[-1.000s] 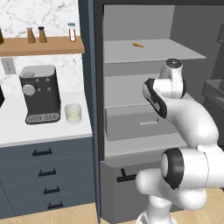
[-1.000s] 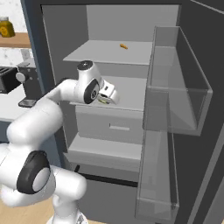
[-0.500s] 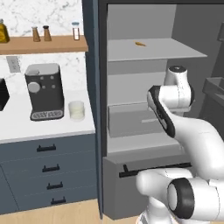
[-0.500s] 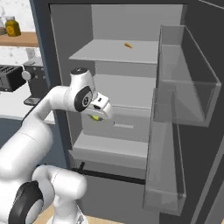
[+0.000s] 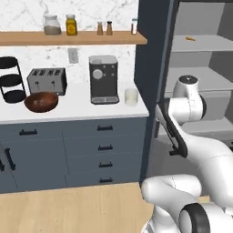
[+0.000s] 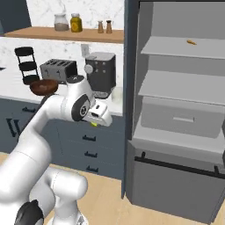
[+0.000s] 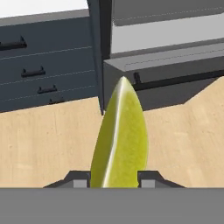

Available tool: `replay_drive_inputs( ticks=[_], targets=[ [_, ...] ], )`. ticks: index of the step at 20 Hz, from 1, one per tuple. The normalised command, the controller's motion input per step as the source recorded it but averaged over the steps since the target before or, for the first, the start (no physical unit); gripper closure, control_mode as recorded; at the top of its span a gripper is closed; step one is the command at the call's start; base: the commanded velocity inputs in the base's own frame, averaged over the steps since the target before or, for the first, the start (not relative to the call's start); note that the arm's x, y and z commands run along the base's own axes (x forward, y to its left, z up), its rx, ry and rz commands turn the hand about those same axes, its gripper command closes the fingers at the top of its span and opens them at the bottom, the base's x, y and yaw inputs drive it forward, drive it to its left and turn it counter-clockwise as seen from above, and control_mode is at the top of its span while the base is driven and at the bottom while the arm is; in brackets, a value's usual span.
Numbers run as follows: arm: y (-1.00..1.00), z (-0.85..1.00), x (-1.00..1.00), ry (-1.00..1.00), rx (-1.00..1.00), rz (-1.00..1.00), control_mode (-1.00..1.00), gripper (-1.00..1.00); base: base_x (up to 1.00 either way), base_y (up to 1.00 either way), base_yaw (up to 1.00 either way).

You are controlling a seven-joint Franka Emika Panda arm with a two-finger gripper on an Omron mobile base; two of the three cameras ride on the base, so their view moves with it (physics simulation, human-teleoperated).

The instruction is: Grab a lemon wedge from the fridge and one ice cube from the ice bowl, and put them in the glass of lemonade.

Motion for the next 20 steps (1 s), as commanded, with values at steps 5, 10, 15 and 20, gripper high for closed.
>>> replay_drive_inputs(
  ticks=[5,10,15,20],
  targets=[
    [0.0,0.0,0.0,0.0,0.0,0.0,1.0,1.0,0.96,0.86,0.01],
    [0.0,0.0,0.0,0.0,0.0,0.0,1.0,1.0,1.0,0.11,-0.04],
    [0.0,0.0,0.0,0.0,0.0,0.0,1.0,1.0,0.97,-0.19,-0.09],
    [0.0,0.0,0.0,0.0,0.0,0.0,1.0,1.0,0.72,-0.18,-0.06]
  ],
)
